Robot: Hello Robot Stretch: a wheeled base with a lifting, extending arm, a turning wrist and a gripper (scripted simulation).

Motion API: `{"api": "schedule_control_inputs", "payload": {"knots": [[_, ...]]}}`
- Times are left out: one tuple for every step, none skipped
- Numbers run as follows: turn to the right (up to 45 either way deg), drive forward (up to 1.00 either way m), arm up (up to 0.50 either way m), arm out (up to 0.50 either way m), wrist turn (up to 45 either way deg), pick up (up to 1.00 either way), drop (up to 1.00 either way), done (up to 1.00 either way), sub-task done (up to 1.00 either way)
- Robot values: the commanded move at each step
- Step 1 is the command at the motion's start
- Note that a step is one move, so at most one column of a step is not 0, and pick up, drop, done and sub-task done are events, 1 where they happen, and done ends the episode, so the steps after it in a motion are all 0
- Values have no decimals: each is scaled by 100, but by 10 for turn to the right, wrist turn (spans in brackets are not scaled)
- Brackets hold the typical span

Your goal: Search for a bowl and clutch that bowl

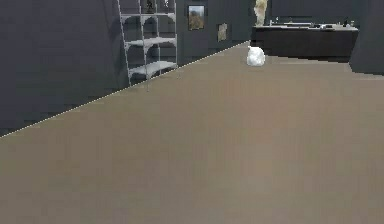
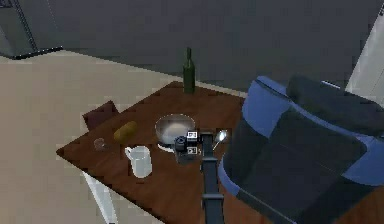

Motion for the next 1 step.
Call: {"api": "schedule_control_inputs", "payload": {"knots": [[0, 0, 10, 0, 0, 0, 0, 0, 0]]}}
